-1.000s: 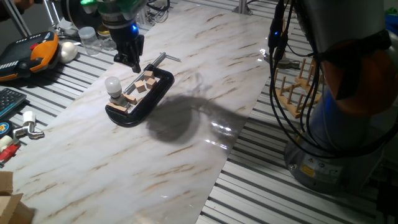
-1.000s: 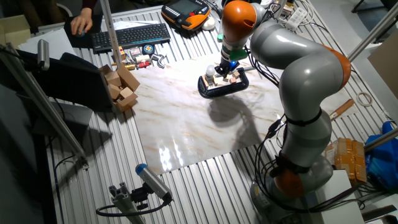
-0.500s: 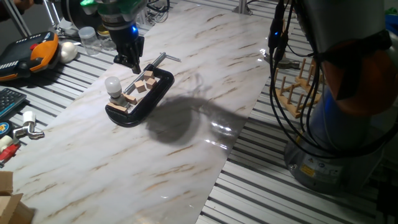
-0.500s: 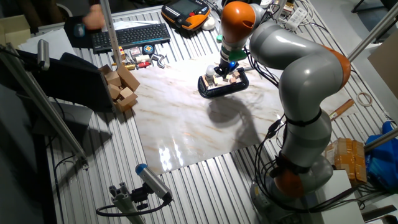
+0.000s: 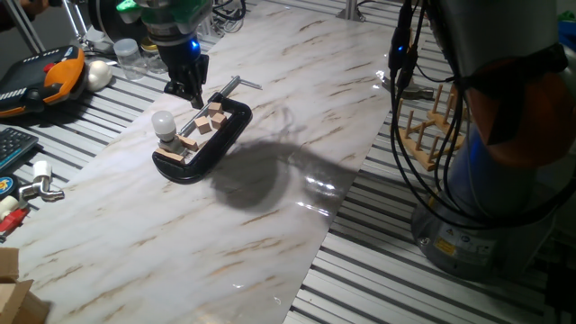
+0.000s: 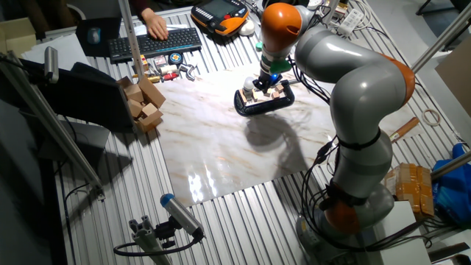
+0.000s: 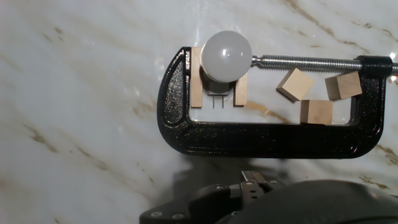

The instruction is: Install the light bulb by rotating it

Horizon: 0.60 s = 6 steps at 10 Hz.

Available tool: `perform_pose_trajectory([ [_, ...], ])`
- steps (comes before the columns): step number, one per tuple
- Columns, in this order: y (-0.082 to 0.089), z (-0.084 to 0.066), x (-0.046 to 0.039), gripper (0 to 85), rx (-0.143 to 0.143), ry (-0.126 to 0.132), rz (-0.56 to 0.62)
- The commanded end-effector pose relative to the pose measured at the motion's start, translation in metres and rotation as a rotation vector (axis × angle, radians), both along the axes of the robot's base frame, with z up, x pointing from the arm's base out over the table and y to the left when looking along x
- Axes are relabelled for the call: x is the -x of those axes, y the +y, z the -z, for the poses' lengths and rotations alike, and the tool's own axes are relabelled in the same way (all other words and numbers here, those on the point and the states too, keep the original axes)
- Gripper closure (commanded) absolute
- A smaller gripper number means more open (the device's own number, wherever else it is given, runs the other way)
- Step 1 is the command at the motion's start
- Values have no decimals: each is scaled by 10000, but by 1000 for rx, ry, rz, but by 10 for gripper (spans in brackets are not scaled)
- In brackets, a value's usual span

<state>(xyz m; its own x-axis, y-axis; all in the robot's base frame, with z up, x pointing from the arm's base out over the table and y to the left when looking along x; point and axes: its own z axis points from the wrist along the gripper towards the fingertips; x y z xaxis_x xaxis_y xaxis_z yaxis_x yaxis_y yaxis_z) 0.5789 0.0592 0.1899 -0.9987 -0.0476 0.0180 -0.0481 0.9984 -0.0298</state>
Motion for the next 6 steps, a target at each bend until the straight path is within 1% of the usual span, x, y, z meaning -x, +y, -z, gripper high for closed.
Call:
perform_pose_trajectory([
  [1, 1, 2, -3, 850, 2, 0, 0],
  [6, 20, 7, 2, 850, 3, 0, 3],
])
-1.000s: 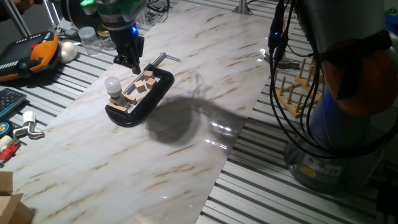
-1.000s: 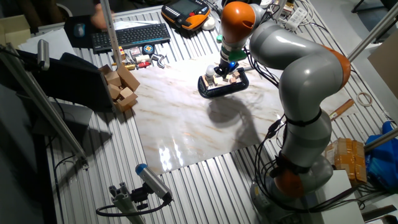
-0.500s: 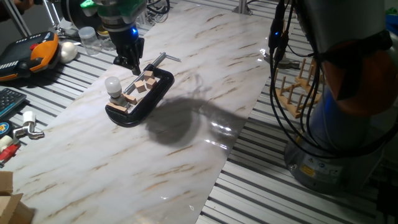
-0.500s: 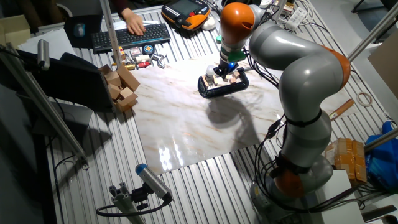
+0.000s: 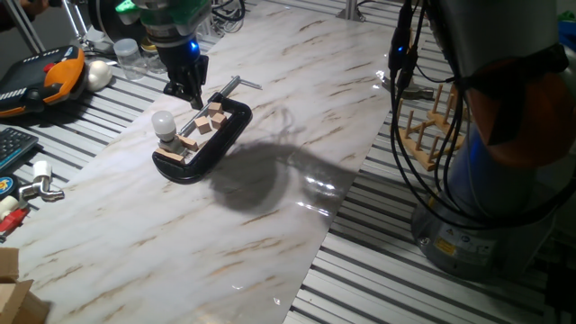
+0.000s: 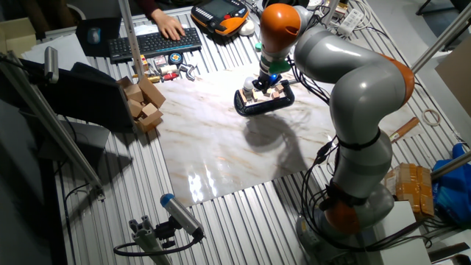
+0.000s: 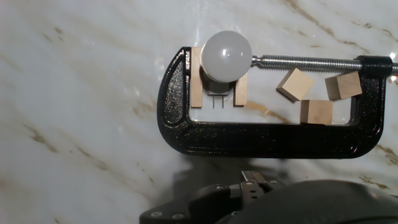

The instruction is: Install the light bulb by rotating it

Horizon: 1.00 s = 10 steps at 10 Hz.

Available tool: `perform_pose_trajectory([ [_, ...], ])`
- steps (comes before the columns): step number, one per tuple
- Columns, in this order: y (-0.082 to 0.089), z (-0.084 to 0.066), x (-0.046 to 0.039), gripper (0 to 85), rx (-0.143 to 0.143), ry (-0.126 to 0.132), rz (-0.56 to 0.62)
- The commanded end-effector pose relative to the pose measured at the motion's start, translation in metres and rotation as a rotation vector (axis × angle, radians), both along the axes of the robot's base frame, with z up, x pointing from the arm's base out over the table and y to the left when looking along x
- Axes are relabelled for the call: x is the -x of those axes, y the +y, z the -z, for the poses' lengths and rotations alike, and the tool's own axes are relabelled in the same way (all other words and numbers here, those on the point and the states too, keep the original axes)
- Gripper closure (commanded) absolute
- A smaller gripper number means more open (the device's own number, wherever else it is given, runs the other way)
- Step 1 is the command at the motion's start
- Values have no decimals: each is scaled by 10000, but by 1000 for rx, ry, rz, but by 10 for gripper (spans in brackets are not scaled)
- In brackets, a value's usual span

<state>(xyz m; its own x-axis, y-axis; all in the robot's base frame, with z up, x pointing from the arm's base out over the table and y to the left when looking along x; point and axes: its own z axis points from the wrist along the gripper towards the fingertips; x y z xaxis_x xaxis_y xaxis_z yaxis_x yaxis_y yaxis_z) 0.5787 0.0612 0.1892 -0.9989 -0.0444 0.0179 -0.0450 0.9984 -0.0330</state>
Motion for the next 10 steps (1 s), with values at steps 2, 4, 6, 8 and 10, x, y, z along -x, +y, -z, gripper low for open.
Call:
perform_pose_trajectory([
  [2, 2, 1, 2, 850, 2, 0, 0],
  [4, 7, 4, 4, 850, 3, 0, 0],
  [6, 13, 9, 8, 850, 3, -2, 0],
  [8, 15, 10, 8, 850, 3, -2, 0],
  [10, 24, 12, 10, 850, 5, -2, 0],
])
